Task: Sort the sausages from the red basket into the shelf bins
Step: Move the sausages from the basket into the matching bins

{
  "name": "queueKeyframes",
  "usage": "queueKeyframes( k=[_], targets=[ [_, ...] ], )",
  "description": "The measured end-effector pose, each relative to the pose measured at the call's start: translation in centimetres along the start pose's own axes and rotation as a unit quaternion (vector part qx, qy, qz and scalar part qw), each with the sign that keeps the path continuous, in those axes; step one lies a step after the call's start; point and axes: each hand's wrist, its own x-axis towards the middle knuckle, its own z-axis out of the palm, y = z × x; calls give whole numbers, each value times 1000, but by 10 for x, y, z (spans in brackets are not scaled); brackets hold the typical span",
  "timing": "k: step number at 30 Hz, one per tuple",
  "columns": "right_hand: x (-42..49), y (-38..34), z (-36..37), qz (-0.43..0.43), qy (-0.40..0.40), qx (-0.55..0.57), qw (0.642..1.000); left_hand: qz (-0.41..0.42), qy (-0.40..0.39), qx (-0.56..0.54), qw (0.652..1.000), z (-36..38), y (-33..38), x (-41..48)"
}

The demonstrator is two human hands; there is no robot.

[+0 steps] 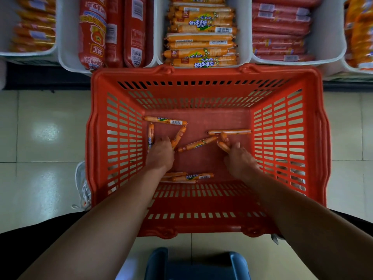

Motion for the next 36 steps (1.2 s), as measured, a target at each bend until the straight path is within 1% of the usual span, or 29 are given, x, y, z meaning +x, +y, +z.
queueKeyframes(
  k=[4,6,10,13,15,17,19,22,24,27,30,33,36],
  targets=[
    [3,-9,-23,-46,50,0,998,17,15,-13,1000,-14,-3,-2],
    [15,-13,-36,-80,62,-27,994,34,23,-13,999,-22,-3,-3],
    [44,-16,-52,-115,46,-130,984,60,12,-3,998,-29,2,0],
    [58,-15,-49,-130,34,-167,977,73,-2,18,997,-29,8,1],
    [63,-14,-44,-138,43,-188,972,62,-11,9,998,-28,9,2],
    [63,-14,-43,-138,45,-207,967,57,3,-17,998,-27,8,3],
    [59,-15,-44,-130,38,-229,964,72,33,-40,996,-27,11,5],
    [49,-12,-44,-119,39,-192,973,98,43,-61,992,-23,28,8],
    [39,-11,-44,-116,33,-131,984,104,31,-65,992,-15,39,12],
    [26,-13,-43,-131,12,-67,989,104,3,-33,994,0,46,15],
    [21,-17,-38,-140,-20,-61,988,109,-5,-19,994,8,42,18],
    [24,-19,-30,-149,-30,-28,988,119,-15,0,993,8,37,20],
    [24,-25,-23,-177,-41,-32,983,108,-10,-16,994,1,30,20]
  ],
)
